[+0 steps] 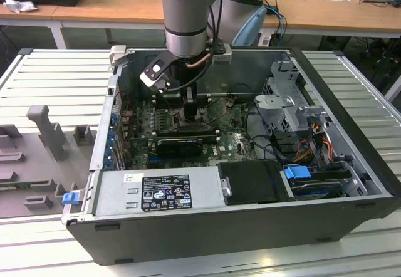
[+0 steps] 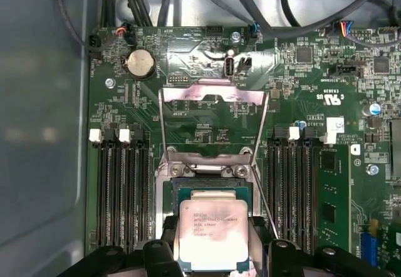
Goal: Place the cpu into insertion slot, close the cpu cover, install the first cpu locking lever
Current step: 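Place the cpu into insertion slot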
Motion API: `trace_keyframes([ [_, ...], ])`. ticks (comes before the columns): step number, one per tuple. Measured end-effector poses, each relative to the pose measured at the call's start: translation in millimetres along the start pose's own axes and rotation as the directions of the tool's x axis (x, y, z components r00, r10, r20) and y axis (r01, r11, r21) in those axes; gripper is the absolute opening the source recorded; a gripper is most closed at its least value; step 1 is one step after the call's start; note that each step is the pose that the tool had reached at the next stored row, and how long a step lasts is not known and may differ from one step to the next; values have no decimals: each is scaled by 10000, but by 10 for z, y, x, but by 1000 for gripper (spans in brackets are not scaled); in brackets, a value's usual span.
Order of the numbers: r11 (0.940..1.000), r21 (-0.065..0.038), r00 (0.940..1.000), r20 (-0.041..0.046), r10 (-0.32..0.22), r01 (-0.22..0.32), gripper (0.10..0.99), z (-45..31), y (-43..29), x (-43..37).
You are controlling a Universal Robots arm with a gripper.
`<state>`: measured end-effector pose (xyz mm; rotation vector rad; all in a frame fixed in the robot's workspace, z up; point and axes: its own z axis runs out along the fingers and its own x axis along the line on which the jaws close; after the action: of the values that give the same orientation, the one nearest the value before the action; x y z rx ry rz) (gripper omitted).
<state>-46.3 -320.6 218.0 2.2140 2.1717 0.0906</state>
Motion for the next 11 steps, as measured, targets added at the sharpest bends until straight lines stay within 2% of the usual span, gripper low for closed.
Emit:
trace_keyframes([
  [11, 10000, -1, 10000, 4, 69, -69, 525, 142, -10, 17],
])
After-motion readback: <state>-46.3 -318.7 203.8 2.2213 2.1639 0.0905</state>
